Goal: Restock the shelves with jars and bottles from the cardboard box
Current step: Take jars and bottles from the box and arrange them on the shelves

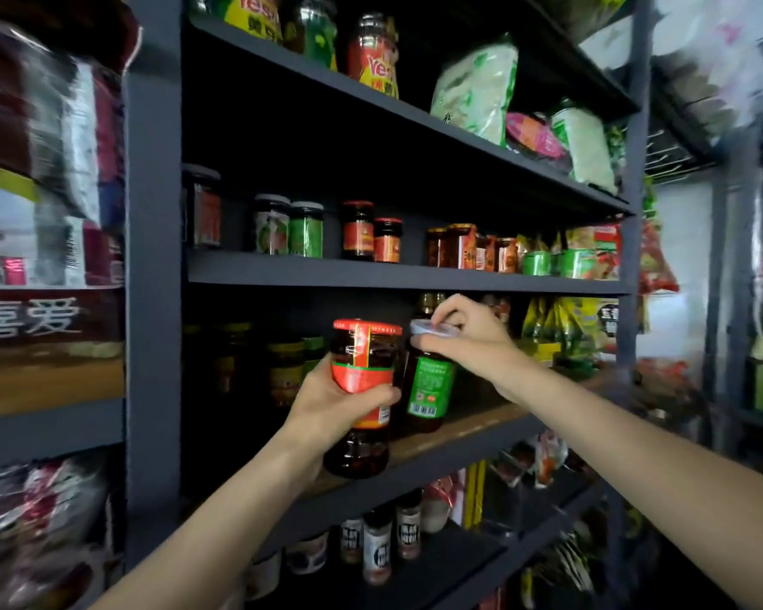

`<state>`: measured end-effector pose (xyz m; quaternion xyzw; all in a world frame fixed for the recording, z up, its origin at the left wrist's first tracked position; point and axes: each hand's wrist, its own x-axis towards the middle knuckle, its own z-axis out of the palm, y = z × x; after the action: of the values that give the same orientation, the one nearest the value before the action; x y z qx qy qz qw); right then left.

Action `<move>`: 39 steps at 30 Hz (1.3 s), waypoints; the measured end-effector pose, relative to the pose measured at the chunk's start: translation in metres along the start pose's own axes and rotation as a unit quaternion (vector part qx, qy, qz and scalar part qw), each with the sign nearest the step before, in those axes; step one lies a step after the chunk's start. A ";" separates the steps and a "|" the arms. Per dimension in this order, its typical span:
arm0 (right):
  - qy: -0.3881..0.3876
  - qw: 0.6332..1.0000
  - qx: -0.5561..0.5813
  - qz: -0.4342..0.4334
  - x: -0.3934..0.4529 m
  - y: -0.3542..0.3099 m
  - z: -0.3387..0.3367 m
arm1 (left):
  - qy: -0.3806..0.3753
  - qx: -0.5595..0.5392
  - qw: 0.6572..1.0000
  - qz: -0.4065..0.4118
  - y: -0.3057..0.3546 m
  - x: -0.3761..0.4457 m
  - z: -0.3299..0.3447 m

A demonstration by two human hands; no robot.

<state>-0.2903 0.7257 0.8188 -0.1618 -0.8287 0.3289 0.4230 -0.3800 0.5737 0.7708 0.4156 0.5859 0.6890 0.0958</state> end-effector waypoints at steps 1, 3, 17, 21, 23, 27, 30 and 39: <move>-0.018 1.000 0.005 -0.005 0.009 0.007 0.006 | 0.012 0.006 1.000 -0.001 -0.002 0.005 0.000; -0.048 0.998 0.027 -0.018 0.026 0.019 0.018 | 0.040 0.008 0.999 -0.015 -0.005 0.013 0.001; -0.300 0.940 0.105 -0.127 0.086 0.074 0.057 | 0.260 0.076 0.962 -0.020 -0.010 0.027 0.011; -0.327 0.932 0.094 -0.129 0.088 0.075 0.048 | 0.287 0.090 0.953 -0.034 -0.010 0.025 0.009; -0.324 0.934 0.110 -0.101 0.088 0.079 0.049 | 0.298 0.092 0.949 -0.040 -0.010 0.025 0.008; -0.293 0.952 0.029 -0.077 0.081 0.082 0.061 | 0.304 0.096 0.947 -0.038 -0.012 0.028 0.010; -0.229 0.969 0.042 -0.079 0.076 0.081 0.066 | 0.295 0.107 0.949 -0.031 -0.014 0.029 0.012; -0.229 0.967 0.054 -0.098 0.066 0.071 0.060 | 0.192 0.194 0.961 0.034 -0.008 0.024 0.018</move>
<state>-0.3785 0.7886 0.7840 0.0234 -0.8963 0.3585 0.2601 -0.3858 0.6037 0.7740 0.3057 0.7014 0.6318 -0.1242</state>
